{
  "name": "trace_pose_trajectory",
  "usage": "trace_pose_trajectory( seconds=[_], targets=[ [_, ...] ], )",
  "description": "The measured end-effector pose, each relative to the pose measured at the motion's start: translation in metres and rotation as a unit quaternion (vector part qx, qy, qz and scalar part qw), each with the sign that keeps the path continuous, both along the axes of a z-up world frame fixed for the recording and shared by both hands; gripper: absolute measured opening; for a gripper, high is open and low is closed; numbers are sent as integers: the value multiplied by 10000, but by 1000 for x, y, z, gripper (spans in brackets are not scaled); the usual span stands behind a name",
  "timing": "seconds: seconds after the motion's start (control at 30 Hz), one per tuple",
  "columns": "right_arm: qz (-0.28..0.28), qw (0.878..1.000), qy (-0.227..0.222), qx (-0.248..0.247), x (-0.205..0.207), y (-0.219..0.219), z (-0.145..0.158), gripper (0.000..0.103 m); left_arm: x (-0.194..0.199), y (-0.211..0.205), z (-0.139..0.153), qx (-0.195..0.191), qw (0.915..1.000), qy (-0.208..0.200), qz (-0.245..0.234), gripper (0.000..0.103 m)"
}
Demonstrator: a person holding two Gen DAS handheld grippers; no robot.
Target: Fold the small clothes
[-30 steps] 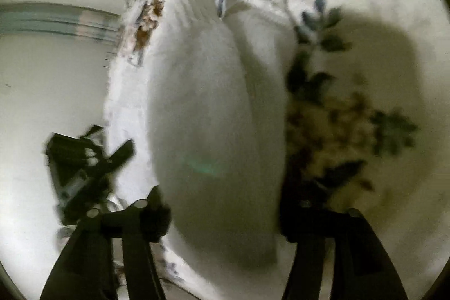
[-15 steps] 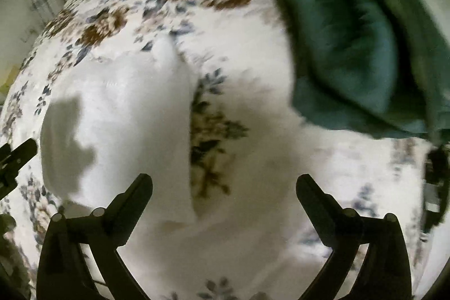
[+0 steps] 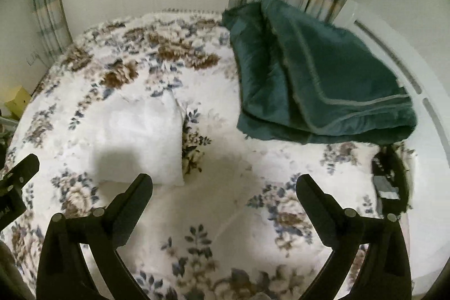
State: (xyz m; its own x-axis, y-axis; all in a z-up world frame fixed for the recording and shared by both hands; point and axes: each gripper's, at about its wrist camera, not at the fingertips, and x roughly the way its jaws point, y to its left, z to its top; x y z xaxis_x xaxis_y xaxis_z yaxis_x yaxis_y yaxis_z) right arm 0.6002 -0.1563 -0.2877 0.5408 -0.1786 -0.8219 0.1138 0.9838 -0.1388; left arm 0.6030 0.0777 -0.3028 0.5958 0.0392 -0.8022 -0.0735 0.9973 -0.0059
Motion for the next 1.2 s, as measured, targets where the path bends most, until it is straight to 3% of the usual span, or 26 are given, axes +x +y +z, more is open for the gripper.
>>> trace_pose_trajectory(
  seconds=[0.4, 0.6, 0.83, 1.2],
  targets=[
    [162, 9964, -827, 80, -175, -8, 184, 103, -141, -9, 144, -31, 9975, -709, -36, 103],
    [305, 9924, -1176, 207, -242, -10, 254, 103, -193, -13, 190, -38, 9953, -966, -67, 103],
    [459, 9873, -1489, 303, -307, -16, 312, 103, -246, -12, 229, -13, 9923, -1236, 20, 103],
    [603, 9826, -1727, 326, -365, -16, 350, 103, -289, -20, 252, 77, 9881, -1532, -74, 103]
  ],
)
